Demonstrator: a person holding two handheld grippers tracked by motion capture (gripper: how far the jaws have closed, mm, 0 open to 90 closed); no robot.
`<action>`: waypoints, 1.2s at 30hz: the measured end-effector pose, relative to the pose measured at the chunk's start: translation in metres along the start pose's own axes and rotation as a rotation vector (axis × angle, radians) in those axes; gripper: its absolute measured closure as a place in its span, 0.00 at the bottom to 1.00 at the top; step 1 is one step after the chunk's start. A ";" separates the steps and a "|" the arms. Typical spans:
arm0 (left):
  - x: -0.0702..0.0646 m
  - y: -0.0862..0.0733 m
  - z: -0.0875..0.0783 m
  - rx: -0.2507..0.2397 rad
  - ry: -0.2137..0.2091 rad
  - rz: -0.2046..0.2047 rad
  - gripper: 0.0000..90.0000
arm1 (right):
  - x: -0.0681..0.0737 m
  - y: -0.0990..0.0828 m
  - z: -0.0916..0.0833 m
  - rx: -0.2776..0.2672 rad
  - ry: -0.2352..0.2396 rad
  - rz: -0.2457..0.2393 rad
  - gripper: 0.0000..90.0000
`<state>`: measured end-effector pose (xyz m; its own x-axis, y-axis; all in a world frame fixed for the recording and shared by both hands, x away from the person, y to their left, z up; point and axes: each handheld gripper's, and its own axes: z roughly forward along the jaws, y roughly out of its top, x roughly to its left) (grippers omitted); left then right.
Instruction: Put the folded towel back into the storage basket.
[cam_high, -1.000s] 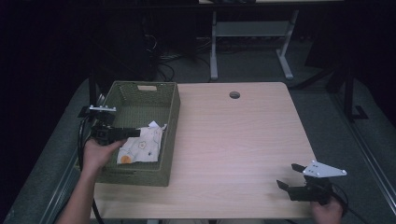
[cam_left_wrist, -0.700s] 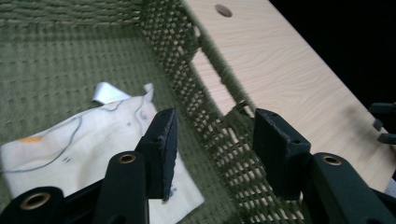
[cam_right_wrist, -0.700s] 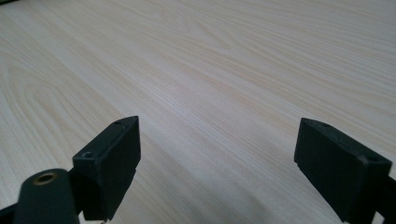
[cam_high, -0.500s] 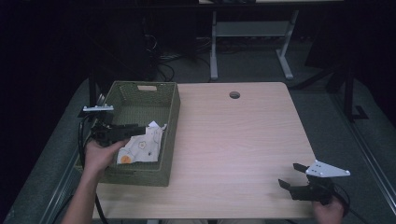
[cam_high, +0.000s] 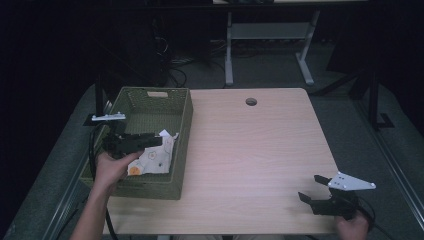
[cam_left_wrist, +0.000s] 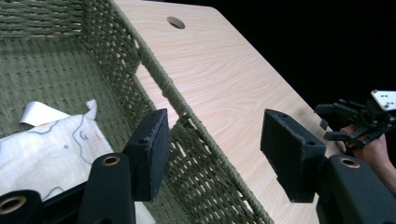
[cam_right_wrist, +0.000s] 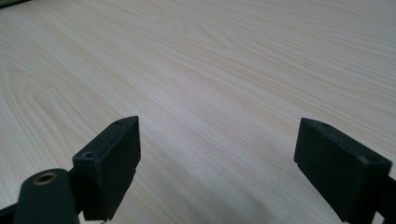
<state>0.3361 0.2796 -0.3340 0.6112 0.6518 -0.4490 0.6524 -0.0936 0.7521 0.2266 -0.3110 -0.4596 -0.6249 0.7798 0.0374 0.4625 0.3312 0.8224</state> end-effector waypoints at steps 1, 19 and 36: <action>-0.001 0.000 0.001 -0.003 -0.005 0.002 0.47 | 0.000 0.000 0.000 -0.001 0.001 0.002 0.16; -0.027 0.004 0.021 0.004 -0.059 0.058 0.47 | -0.005 -0.001 -0.003 -0.012 -0.002 0.007 0.16; -0.053 0.006 0.038 -0.003 -0.119 0.114 0.47 | -0.006 -0.001 -0.005 -0.024 -0.003 0.013 0.16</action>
<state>0.3245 0.2158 -0.3242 0.7304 0.5431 -0.4143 0.5742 -0.1597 0.8030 0.2267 -0.3189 -0.4574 -0.6170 0.7856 0.0461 0.4552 0.3085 0.8352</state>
